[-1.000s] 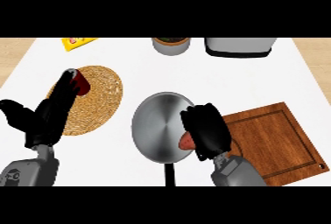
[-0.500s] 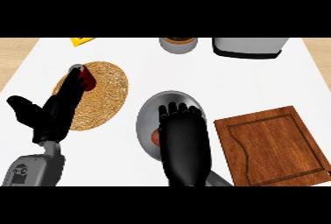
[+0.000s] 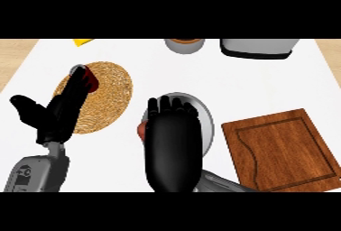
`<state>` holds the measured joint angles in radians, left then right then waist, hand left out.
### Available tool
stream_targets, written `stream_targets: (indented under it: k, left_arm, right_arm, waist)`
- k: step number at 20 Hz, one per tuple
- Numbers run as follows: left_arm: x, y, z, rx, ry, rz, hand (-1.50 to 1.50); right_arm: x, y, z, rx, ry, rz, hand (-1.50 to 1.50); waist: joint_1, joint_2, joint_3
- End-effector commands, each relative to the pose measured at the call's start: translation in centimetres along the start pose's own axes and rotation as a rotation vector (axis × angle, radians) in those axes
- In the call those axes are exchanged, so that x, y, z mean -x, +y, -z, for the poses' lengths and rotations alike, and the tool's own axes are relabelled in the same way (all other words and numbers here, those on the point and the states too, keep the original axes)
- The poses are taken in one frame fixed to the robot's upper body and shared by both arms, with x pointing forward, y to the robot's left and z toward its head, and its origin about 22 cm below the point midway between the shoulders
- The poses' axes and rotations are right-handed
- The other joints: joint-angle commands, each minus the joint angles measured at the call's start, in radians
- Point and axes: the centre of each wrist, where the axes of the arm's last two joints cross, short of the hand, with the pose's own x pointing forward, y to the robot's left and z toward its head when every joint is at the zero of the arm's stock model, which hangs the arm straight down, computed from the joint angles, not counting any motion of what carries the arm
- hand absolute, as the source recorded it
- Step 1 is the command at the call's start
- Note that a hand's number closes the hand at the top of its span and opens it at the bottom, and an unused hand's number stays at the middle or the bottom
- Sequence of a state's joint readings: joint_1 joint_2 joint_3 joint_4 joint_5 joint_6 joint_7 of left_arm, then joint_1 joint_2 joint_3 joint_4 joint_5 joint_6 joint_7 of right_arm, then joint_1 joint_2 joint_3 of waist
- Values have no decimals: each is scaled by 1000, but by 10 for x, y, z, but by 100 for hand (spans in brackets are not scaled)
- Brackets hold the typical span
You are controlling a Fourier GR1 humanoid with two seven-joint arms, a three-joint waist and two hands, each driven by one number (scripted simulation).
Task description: Pick the sweet potato from the cutting board and place it in the pan
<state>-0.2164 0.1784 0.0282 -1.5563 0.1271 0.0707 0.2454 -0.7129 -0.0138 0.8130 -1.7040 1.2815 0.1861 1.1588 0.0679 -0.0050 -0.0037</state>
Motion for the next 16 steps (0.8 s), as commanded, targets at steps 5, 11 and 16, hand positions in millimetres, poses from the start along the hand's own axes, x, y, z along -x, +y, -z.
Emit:
stream_targets:
  k: [5, 11, 16]
  left_arm:
    - [0, 9, 1, -47, -16, 8, 0]
    - [1, 27, -7, -62, -9, -8, 0]
    - [-6, 8, -6, -51, 5, -4, 0]
  right_arm:
    - [-11, 14, 25, 38, 239, 72, 150]
    - [10, 44, 38, -8, 209, 94, 150]
    - [38, 86, 53, -54, 160, 161, 150]
  waist:
    - [-31, 8, 3]
    - [-50, 8, 4]
    - [-55, 10, 4]
